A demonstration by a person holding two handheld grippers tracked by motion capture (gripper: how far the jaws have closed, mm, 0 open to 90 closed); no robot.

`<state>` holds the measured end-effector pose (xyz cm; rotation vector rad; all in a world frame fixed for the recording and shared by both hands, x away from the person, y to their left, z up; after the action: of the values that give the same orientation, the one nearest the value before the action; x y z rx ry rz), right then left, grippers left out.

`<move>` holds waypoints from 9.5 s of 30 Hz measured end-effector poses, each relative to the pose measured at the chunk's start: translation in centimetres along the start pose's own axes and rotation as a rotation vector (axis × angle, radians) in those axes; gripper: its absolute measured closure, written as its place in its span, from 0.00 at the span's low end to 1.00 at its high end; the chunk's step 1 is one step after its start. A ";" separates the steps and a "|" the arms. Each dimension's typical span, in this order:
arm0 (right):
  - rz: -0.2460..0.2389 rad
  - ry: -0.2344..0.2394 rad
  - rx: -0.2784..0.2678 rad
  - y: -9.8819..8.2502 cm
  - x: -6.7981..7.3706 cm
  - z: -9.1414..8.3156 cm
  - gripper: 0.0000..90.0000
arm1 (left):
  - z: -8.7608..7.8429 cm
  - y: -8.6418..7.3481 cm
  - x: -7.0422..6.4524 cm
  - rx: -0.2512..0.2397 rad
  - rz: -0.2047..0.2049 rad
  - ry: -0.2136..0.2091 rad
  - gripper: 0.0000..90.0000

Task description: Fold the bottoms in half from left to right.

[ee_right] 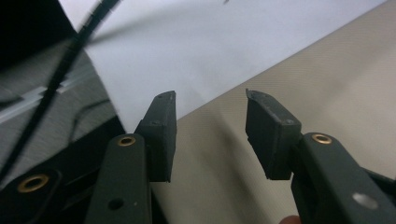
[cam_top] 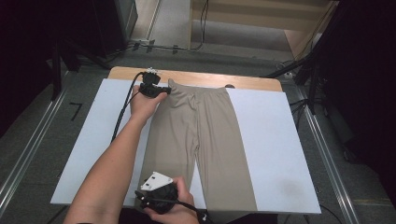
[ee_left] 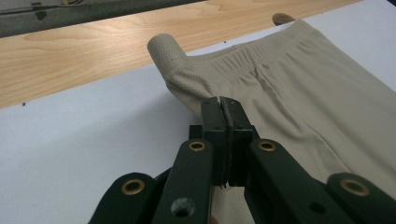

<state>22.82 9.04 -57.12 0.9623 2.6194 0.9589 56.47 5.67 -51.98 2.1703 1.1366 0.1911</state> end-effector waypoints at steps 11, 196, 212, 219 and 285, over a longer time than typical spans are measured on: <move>0.034 -0.071 0.009 -0.2 0.5 1.4 0.61 | 0.1 -0.9 1.3 0.009 -0.022 0.003 1.00; 0.243 -0.123 -0.174 2.1 -23.7 -6.2 0.00 | -16.1 -21.3 -5.5 -0.285 0.163 -0.182 0.00; 0.408 -0.200 -0.071 4.7 -31.0 0.6 0.40 | -17.5 -24.9 -2.5 -0.281 0.083 -0.132 0.00; 0.447 -0.222 -0.055 6.7 -33.0 2.1 0.53 | -17.3 -25.0 -2.6 -0.276 0.083 -0.134 0.00; 0.365 -0.265 -0.139 1.9 -32.0 -6.4 0.40 | -17.8 -24.5 -5.5 -0.301 0.079 -0.212 0.00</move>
<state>46.02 -13.43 -52.34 1.4510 2.1731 0.9927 29.15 19.92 -52.66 1.9177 0.8452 0.1511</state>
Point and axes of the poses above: each handheld gripper's, and its own axes: z roughly forward along the jaws, y roughly out of its top, x roughly to its left, the point moved 10 cm from there along z, roughly forward along the jaws, and after that the axes turned 9 degrees about x, right-handed, at the moved point
